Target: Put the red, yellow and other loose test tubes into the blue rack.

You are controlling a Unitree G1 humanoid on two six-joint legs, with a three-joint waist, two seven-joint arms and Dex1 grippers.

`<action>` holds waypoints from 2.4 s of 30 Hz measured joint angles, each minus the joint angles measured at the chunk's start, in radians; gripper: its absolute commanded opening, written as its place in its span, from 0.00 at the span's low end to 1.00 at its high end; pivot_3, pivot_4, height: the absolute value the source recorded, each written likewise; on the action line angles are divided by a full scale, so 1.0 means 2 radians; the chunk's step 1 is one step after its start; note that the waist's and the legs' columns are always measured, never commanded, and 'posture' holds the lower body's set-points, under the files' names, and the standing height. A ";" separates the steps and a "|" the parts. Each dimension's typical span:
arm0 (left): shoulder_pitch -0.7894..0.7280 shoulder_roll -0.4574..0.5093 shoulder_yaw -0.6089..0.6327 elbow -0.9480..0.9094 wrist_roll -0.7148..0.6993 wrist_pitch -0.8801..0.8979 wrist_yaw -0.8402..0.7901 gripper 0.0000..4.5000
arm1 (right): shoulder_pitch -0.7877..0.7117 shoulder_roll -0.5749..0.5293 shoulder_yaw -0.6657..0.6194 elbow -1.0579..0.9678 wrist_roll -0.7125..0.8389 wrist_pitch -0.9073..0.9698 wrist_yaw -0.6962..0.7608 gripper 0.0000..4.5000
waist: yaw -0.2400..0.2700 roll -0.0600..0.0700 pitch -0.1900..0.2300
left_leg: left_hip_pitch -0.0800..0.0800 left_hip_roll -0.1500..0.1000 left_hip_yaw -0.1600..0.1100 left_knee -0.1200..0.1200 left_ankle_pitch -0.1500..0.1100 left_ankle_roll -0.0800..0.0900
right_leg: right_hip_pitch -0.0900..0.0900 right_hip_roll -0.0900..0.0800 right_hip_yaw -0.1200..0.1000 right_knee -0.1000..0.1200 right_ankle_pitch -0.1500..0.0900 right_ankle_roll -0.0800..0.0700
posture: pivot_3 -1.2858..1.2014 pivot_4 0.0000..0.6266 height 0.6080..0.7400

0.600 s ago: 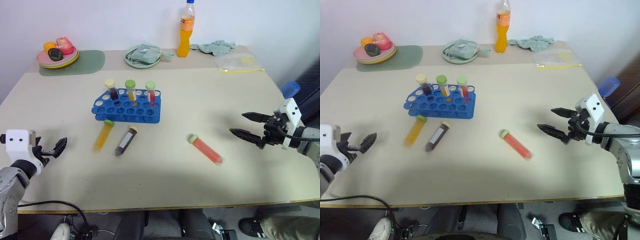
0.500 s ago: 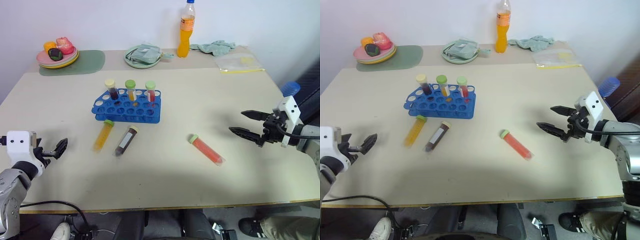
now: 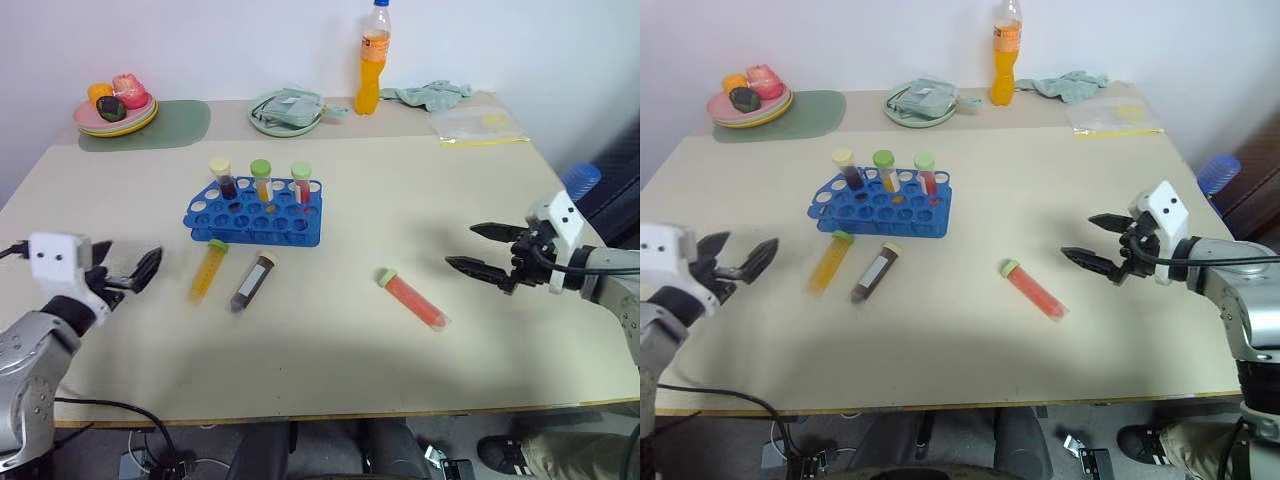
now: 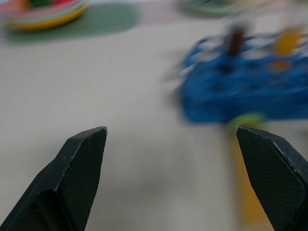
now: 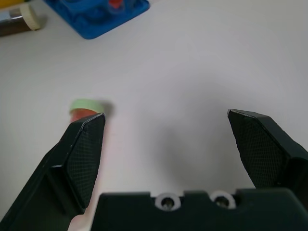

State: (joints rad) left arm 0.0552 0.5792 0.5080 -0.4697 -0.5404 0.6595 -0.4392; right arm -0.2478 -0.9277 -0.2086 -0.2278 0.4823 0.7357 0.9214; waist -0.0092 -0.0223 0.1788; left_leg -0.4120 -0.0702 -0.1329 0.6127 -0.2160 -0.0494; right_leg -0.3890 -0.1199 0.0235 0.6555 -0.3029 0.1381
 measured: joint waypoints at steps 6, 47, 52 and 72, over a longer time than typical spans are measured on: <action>-0.031 0.010 -0.156 -0.025 0.001 -0.015 -0.086 0.98 | -0.050 0.009 0.025 -0.105 0.026 0.184 -0.089 1.00 | -0.003 0.000 0.000 | 0.000 0.000 0.000 0.000 0.000 0.000 | 0.000 0.000 0.000 0.000 0.000 0.000 | 0.52 0.24 1.00; -0.032 0.009 -0.212 0.022 0.026 -0.095 -0.147 1.00 | -0.209 0.197 0.216 -0.096 0.117 0.050 -0.310 0.16 | -0.004 0.001 0.000 | -0.003 0.000 0.000 0.000 0.000 0.001 | -0.002 0.001 -0.001 -0.001 0.000 0.000 | 0.52 0.24 1.00; -0.048 0.007 -0.158 0.074 0.020 -0.102 -0.135 1.00 | -0.199 0.344 0.246 0.005 0.005 -0.116 -0.322 0.16 | -0.006 0.001 0.001 | -0.003 0.000 -0.001 0.000 0.000 0.000 | -0.004 0.001 0.000 0.001 0.000 0.000 | 0.52 0.24 1.00; -0.028 0.021 -0.090 0.124 0.036 -0.136 -0.115 1.00 | -0.245 0.527 0.216 0.366 -0.176 -0.416 -0.347 0.16 | -0.019 0.001 0.001 | -0.002 0.000 -0.001 -0.001 0.001 -0.002 | -0.007 0.001 0.001 0.004 0.000 0.000 | 0.52 0.24 1.00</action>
State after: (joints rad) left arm -0.0008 0.6219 0.3273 -0.2210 -0.4685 0.3878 -0.6686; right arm -0.7385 0.1269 0.2230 0.5041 0.1294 -0.0964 0.2265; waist -0.0470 -0.0197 0.1801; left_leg -0.4168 -0.0706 -0.1345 0.6105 -0.2132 -0.0536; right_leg -0.4021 -0.1182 0.0248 0.6639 -0.3020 0.1376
